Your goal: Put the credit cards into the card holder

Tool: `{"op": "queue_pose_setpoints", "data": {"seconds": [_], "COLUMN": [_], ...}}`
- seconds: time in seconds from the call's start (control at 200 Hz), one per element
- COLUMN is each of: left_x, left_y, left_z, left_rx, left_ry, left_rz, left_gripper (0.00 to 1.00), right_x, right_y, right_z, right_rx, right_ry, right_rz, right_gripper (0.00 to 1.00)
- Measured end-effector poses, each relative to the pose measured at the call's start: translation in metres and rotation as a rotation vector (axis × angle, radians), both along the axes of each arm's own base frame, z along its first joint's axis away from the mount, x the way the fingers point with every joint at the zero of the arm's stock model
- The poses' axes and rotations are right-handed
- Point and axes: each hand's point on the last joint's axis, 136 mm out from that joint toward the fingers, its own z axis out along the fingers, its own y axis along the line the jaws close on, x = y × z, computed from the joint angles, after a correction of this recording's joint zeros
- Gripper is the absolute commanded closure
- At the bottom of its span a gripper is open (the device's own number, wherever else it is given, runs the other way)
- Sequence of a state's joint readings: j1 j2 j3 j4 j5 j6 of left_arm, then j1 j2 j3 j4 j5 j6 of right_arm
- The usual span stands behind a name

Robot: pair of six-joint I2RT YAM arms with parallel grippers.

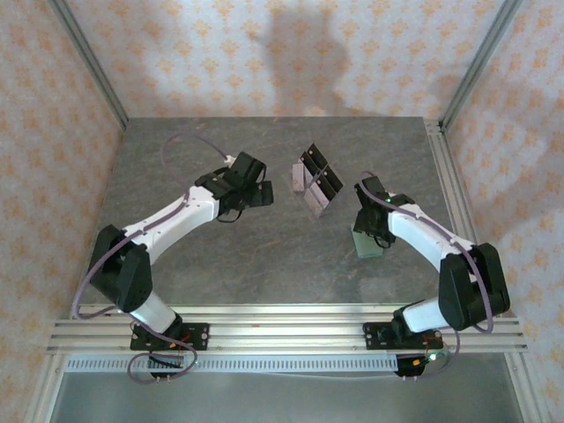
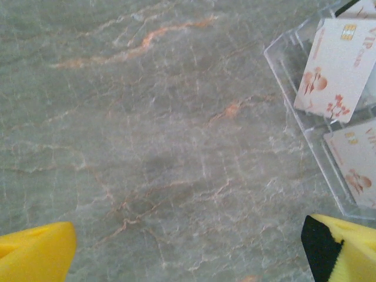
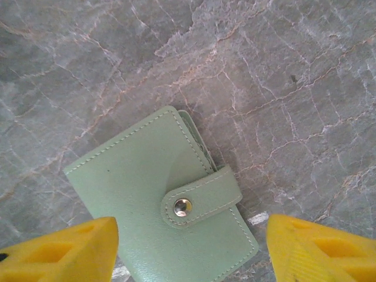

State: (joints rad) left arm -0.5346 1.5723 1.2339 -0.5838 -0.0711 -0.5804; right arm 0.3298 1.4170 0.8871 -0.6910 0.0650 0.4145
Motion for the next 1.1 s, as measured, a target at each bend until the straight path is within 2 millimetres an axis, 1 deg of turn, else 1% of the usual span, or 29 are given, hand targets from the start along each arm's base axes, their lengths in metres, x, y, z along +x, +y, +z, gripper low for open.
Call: {"op": "queue_pose_setpoints", "data": {"seconds": [0.12,0.385,0.425,0.601,0.791,0.946,1.101], "left_x": [-0.006,-0.007,-0.008,-0.007,-0.008,-0.008,-0.009], "left_y": [0.0,-0.006,-0.007,-0.009,-0.009,-0.01,-0.012], "left_z": [-0.002,-0.006,-0.006,-0.007,-0.009,-0.008,-0.009], "left_rx": [-0.027,-0.061,-0.065,-0.074,-0.075,-0.081,-0.089], "left_ry": [0.003,0.009,0.01,0.008,0.012,0.011,0.015], "left_rz": [0.001,-0.008,-0.01,-0.015,-0.016,-0.019,-0.026], "left_gripper": [0.0,0.0,0.0,0.0,0.0,0.0,0.0], "right_x": [-0.002,-0.005,-0.006,-0.008,-0.008,-0.007,-0.007], "right_y": [-0.002,-0.007,-0.007,-0.008,-0.008,-0.008,-0.004], "right_z": [-0.01,-0.028,-0.031,-0.04,-0.041,-0.039,-0.032], "right_rx": [-0.015,-0.049,-0.052,-0.064,-0.069,-0.066,-0.036], "right_ry": [0.038,0.106,0.117,0.151,0.155,0.149,0.13], "right_rz": [0.003,0.011,0.012,0.02,0.032,0.03,0.039], "right_gripper": [0.39,0.43,0.46,0.61,0.79,1.0,1.0]}}
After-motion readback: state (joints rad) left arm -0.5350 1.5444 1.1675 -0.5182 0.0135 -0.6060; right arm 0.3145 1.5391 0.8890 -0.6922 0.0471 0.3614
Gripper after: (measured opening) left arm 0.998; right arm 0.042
